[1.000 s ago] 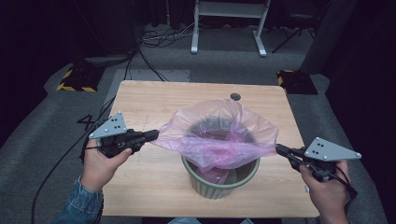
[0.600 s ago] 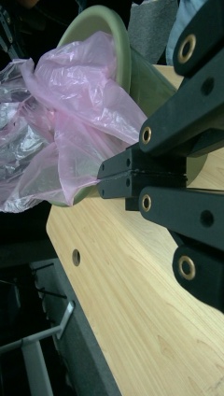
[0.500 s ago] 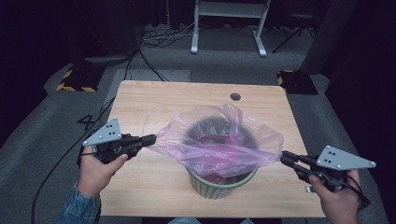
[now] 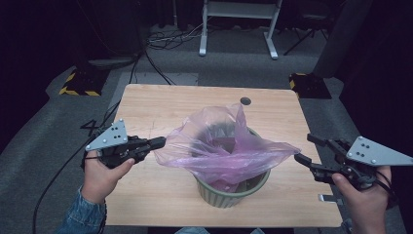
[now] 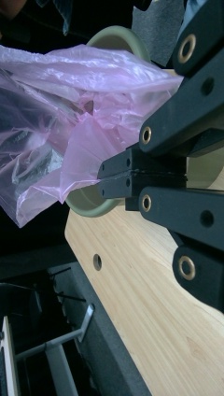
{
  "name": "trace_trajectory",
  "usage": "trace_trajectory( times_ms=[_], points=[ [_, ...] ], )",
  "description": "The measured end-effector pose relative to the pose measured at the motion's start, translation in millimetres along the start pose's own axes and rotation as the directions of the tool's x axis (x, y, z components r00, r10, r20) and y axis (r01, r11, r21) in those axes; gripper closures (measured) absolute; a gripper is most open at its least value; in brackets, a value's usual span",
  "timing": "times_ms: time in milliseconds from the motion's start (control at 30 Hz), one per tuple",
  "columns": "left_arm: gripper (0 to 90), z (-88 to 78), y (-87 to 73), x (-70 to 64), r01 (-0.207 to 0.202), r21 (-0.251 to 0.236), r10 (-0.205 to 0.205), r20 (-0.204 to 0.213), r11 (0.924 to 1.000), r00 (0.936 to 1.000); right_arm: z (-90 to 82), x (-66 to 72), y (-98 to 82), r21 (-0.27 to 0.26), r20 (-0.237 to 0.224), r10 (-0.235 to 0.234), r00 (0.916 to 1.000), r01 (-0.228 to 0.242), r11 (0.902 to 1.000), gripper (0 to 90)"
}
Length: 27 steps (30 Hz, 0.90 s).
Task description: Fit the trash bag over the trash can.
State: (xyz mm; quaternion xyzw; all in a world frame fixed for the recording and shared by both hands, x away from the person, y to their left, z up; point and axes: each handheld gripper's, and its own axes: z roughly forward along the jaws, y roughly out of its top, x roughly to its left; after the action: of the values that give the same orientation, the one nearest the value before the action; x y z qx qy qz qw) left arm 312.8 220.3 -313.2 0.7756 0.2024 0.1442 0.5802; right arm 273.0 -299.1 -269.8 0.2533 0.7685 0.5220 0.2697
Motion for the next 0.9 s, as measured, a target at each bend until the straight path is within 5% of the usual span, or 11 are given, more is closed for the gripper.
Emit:
trace_trajectory(
  times_ms=[200, 533, 900],
  points=[
    [90.0, -1.5, 3.3, -2.1, -0.007, -0.006, 0.006, -0.008, 1.0, 0.9999, -7.7, 4.4, 4.9, 0.009, -0.011, -0.008, 0.9999, 0.008, 0.9999, 31.6],
    [90.0, 5.1, 6.8, -4.8, -0.012, -0.001, 0.012, 0.004, 0.9999, 0.9999, -28.0, 8.4, 1.7, 0.027, 0.032, -0.007, 0.9994, 0.006, 0.9996, 32.5],
    [90.0, 20.8, 13.0, -7.9, -0.028, 0.004, 0.028, 0.033, 0.9996, 0.999, 4.4, 2.4, 15.6, 0.006, -0.004, -0.006, 1.0, 0.006, 1.0, 30.9]
  ],
)
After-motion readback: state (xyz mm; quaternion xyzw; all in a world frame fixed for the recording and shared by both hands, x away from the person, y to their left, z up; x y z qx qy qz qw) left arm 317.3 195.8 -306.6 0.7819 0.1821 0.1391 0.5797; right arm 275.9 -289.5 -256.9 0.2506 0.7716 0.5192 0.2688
